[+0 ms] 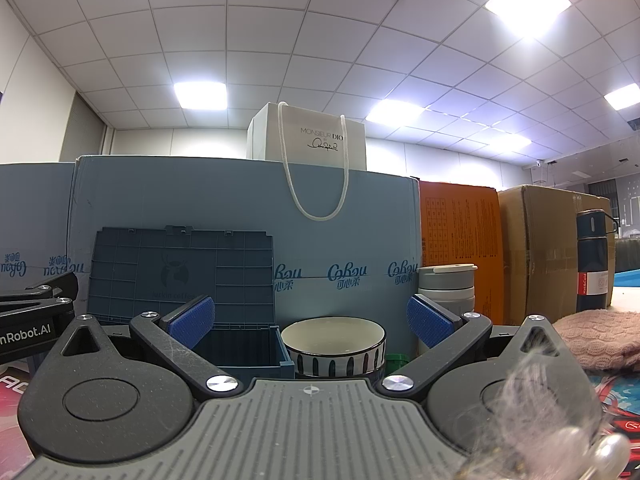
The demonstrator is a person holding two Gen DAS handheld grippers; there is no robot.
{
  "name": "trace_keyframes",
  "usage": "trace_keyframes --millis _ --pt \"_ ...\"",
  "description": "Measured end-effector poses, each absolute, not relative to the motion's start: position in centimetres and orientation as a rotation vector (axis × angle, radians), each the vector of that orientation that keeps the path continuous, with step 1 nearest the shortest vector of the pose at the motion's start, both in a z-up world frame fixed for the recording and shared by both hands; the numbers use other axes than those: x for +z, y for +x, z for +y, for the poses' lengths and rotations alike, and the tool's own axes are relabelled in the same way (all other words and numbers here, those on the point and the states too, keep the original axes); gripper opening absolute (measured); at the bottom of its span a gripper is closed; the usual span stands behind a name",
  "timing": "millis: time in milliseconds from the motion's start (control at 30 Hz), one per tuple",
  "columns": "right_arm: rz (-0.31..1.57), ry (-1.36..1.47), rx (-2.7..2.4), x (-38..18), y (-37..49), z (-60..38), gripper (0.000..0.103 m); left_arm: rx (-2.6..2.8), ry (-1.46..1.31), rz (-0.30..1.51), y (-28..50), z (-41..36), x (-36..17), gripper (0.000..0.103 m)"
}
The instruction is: Organize rigid objects
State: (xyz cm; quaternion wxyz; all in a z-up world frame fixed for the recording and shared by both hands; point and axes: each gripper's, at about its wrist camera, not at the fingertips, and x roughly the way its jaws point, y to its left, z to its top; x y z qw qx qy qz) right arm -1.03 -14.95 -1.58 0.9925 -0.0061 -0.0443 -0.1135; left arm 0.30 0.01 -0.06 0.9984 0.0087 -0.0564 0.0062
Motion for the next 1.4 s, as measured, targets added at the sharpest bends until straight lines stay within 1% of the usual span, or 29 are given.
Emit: trace_keyframes --millis 833,1267,1400 --pt "-0.090 -0.010 -0.230 -1.5 -1.3 -14.8 0.103 0.013 0.007 -0.121 0.2 0.0 -0.1 0.103" --pt "-0.161 0.033 -0.213 -1.4 -2.8 -15.3 0.103 0.029 -0.024 -0.118 0.2 0.5 -0.1 0.103" --pt "-0.211 0.037 -0.205 -1.4 -3.8 -15.2 0.103 0.038 0.001 -0.117 -0.2 0.5 0.2 0.103"
